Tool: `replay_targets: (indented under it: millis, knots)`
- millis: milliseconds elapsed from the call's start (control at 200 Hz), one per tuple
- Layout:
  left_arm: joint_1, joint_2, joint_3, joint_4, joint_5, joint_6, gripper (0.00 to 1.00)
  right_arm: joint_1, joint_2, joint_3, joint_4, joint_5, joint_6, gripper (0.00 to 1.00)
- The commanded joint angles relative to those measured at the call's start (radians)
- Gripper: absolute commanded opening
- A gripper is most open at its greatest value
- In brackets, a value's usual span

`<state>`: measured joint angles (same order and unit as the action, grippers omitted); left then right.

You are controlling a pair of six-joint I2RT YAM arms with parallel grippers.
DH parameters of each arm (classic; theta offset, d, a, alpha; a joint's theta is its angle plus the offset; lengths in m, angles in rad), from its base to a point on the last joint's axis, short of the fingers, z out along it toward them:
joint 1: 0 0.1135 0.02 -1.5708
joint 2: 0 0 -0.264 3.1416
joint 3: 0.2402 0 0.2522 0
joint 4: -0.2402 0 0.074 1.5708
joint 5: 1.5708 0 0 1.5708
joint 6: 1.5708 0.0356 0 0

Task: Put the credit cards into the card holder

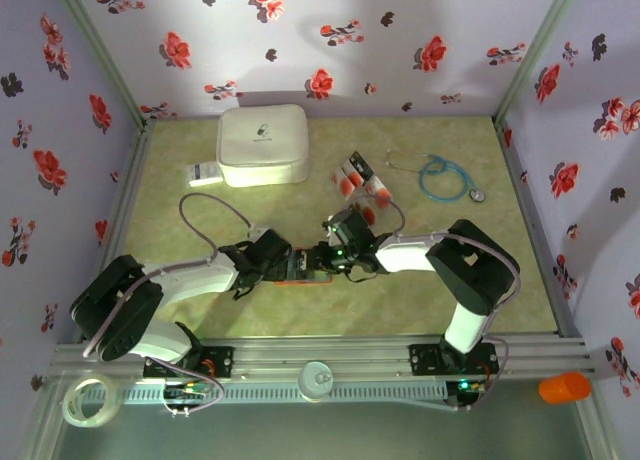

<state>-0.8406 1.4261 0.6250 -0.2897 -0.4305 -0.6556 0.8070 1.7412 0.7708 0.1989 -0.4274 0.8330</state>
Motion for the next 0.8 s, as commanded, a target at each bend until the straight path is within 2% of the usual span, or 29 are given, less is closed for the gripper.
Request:
replay_targets:
  millis: [0, 80, 220, 310, 395, 455, 560, 795]
  knots:
    - [-0.003, 0.025, -0.023, -0.019, -0.011, -0.012, 0.96, -0.014, -0.017, 0.008, -0.173, 0.039, -0.057, 0.38]
    - [-0.002, 0.025, -0.025, -0.017, -0.01, -0.014, 0.96, -0.022, -0.046, 0.032, -0.224, 0.051, -0.089, 0.46]
    - [-0.003, 0.022, -0.029, -0.014, -0.011, -0.017, 0.96, -0.035, -0.079, 0.067, -0.29, 0.067, -0.127, 0.45]
    - [-0.003, 0.019, -0.033, -0.012, -0.01, -0.017, 0.96, -0.037, -0.079, 0.085, -0.309, 0.067, -0.14, 0.35]
    - [-0.003, 0.015, -0.035, -0.009, -0.01, -0.019, 0.96, -0.037, -0.059, 0.101, -0.31, 0.056, -0.143, 0.18]
    - [-0.003, 0.015, -0.038, -0.006, -0.01, -0.017, 0.96, -0.036, -0.043, 0.112, -0.301, 0.044, -0.141, 0.1]
    - [-0.003, 0.017, -0.038, -0.004, -0.011, -0.018, 0.96, -0.032, -0.022, 0.129, -0.297, 0.038, -0.14, 0.05]
    - [-0.003, 0.016, -0.038, -0.002, -0.01, -0.019, 0.96, -0.025, 0.008, 0.154, -0.293, 0.038, -0.134, 0.03]
